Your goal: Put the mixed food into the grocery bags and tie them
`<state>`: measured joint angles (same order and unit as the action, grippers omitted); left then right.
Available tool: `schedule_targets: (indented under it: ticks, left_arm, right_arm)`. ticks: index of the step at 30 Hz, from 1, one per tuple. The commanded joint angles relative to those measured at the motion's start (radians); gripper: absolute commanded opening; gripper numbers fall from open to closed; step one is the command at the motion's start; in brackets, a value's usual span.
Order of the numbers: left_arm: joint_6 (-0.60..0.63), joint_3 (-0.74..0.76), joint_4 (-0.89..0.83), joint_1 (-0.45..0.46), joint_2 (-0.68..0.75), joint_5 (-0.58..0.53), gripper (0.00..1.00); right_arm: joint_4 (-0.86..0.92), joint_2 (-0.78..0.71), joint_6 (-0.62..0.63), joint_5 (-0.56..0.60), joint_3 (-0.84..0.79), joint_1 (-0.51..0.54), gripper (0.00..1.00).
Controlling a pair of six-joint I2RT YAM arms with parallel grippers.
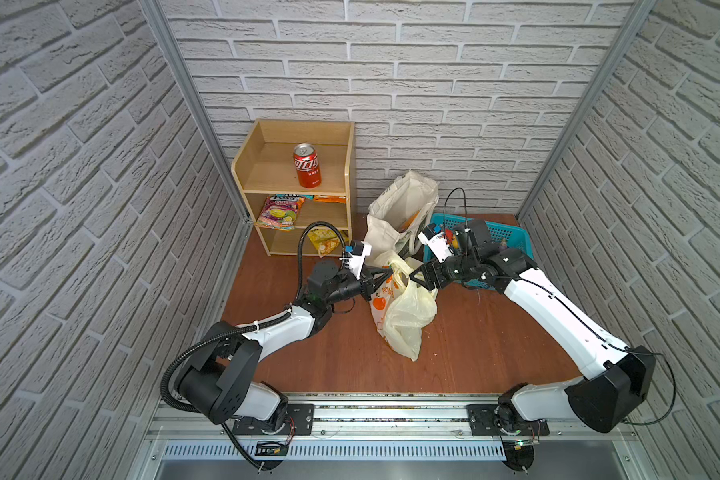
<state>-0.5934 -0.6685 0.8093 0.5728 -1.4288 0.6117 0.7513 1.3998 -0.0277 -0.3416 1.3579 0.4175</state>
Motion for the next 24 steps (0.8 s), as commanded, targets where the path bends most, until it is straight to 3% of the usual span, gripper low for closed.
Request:
schedule_targets:
  ticks: [1, 13, 24]
  left_arm:
    - [0.026, -0.03, 0.034, 0.005, -0.008, 0.017, 0.0]
    - [0.029, -0.044, 0.031, 0.007, -0.025, 0.031, 0.0]
    - [0.032, -0.04, 0.025, 0.007, -0.025, 0.023, 0.0]
  right_arm:
    - [-0.007, 0.015, 0.019, -0.021, 0.022, 0.014, 0.69]
    - [-0.056, 0.06, -0.02, -0.109, -0.018, 0.042, 0.65]
    - [-0.08, -0.002, -0.087, -0.128, -0.027, 0.044, 0.72]
